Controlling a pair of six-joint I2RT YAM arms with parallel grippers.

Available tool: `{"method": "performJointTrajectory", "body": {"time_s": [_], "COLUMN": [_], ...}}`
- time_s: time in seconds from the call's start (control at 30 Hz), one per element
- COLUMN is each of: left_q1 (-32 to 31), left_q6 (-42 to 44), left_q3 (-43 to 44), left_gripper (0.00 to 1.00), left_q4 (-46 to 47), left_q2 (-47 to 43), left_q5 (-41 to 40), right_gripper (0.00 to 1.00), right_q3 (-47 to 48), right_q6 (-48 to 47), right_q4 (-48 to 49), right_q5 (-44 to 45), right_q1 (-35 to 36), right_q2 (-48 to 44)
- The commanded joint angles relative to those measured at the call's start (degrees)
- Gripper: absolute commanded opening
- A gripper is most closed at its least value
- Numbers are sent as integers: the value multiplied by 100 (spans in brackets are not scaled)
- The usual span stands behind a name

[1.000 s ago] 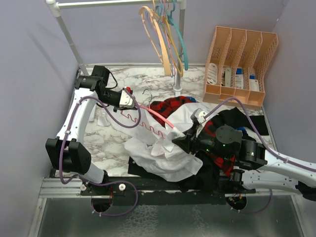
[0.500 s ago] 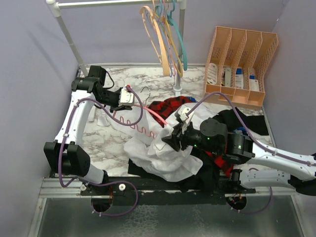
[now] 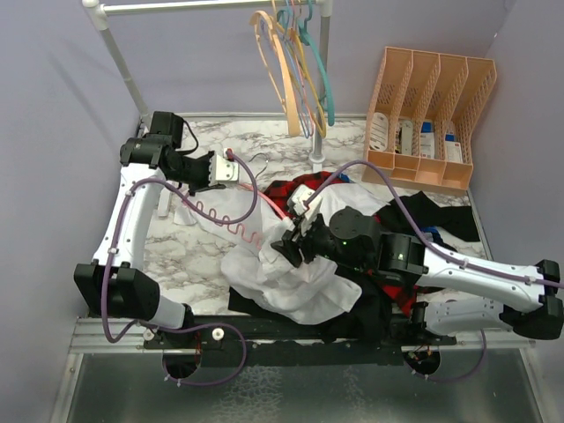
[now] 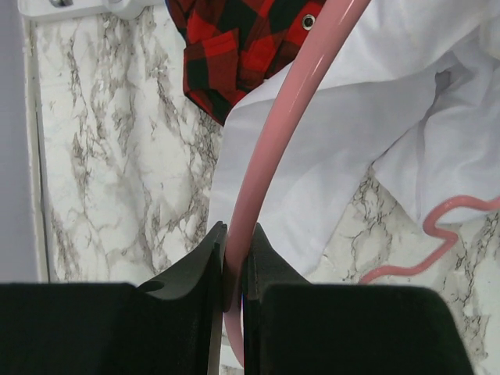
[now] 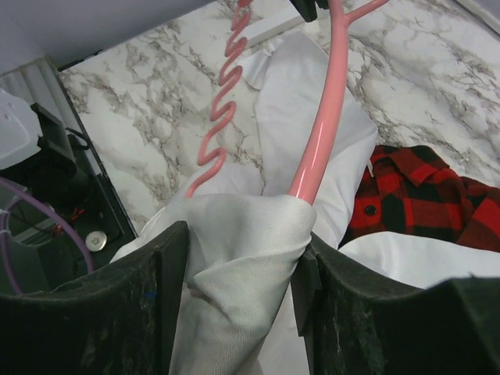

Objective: Place the shirt on the hanger
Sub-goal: Hang the shirt at the center of the board.

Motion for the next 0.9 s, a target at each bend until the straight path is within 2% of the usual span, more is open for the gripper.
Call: {"method": "performJointTrajectory", "body": {"time_s": [0.0, 0.27, 0.47, 0.53, 0.6, 0.67, 0.7, 0.8, 0.87], "left_q1": [-274, -250, -203, -187, -176, -172, -167, -167, -167], "left_q6": [-626, -1440, -2071, -2331, -2575, -2770, -2831, -2914, -2950], "left_q3": [-46, -920, -1192, -1192, -1191, -1192, -1191, -1336, -1416], "left_gripper": [0, 0, 0, 0, 0, 0, 0, 0, 0], "left_q4": [-806, 356, 899, 1135, 1368, 1562, 1612, 1681, 1722], "left_q2": [-452, -809, -964, -963, -949, -927, -919, -909, -921], "left_q5": [922, -10, 181, 158, 117, 100, 106, 77, 38], "right_gripper": [55, 59, 58, 54, 39, 34, 34, 56, 64], "right_q3": [219, 716, 695, 673, 685, 744, 777, 921, 1004], "right_q6": [-272, -577, -590, -586, -599, -656, -717, -860, -966], "right_q4": [1130, 998, 1250, 1367, 1449, 1425, 1396, 1233, 1165], "right_q5": [684, 932, 716, 743, 772, 784, 804, 965, 1124], "right_q1": [6, -68, -275, -311, -350, -352, -352, -352, -352], "right_q2": [673, 1369, 1478, 1462, 1468, 1502, 1517, 1472, 1327]}}
